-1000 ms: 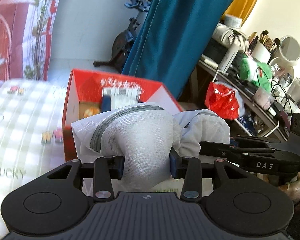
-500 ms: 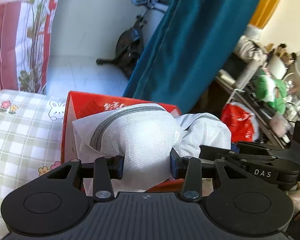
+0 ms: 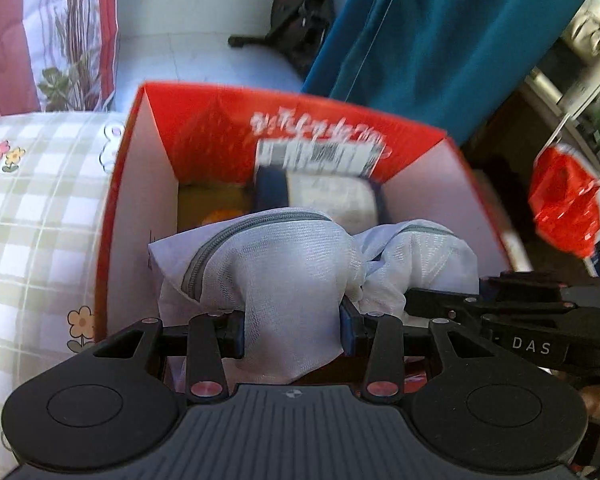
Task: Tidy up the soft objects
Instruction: 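Lift the white pouch with both tools and carry it over the red box, then lower the white mesh pouch into the red box and open both tools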
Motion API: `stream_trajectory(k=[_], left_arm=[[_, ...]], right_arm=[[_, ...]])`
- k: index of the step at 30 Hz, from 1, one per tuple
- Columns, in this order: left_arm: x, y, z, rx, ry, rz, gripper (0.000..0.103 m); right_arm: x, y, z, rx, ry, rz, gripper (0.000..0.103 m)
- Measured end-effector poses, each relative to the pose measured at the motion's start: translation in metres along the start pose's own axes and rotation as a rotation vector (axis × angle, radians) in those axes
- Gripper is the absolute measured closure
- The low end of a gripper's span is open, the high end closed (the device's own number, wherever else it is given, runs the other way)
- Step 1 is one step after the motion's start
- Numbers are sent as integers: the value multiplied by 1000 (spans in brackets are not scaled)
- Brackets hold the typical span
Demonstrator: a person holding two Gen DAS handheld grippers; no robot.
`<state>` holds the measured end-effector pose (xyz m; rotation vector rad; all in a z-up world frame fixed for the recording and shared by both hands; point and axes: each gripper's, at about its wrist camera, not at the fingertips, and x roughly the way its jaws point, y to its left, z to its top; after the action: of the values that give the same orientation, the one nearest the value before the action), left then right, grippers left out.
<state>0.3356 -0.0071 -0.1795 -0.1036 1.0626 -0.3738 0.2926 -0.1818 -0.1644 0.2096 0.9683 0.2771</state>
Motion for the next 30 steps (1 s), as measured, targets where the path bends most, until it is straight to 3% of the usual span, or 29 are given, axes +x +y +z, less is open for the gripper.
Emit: stream_trajectory(k=[9, 20, 25, 30], left_arm=[[31, 5, 3, -1, 134, 34, 59], [37, 7, -2, -11, 164, 37, 56], [35, 2, -1, 16, 147, 62, 46], [17, -4, -3, 27, 117, 65, 31]], right_arm=[[37, -6, 3, 20, 129, -44, 83], [56, -10, 6, 35, 239, -57, 83], [53, -15, 2, 88, 235, -50, 81], [43, -7, 0, 87, 205, -94, 70]])
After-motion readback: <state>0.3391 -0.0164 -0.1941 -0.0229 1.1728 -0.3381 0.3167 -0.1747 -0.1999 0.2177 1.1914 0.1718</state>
